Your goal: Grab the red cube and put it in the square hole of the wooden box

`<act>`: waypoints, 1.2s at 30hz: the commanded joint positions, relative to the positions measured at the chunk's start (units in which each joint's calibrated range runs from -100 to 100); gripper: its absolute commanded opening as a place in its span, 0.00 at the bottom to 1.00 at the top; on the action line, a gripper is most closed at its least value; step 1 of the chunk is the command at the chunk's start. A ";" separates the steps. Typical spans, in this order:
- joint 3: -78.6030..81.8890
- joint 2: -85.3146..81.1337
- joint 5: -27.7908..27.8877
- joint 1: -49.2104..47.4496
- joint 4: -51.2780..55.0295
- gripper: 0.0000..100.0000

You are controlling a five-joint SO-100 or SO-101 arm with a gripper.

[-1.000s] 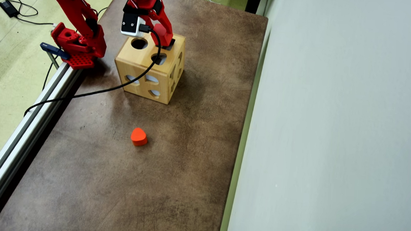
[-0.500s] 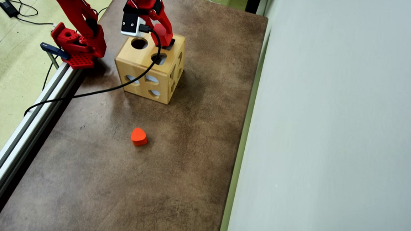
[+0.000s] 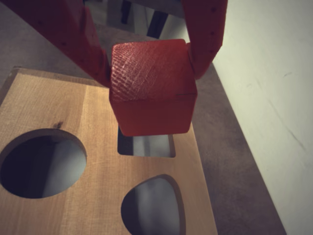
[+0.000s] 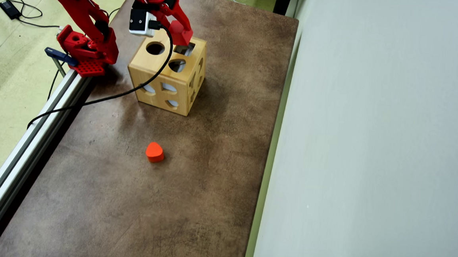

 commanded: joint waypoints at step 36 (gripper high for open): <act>-2.89 4.75 0.34 1.22 -0.66 0.04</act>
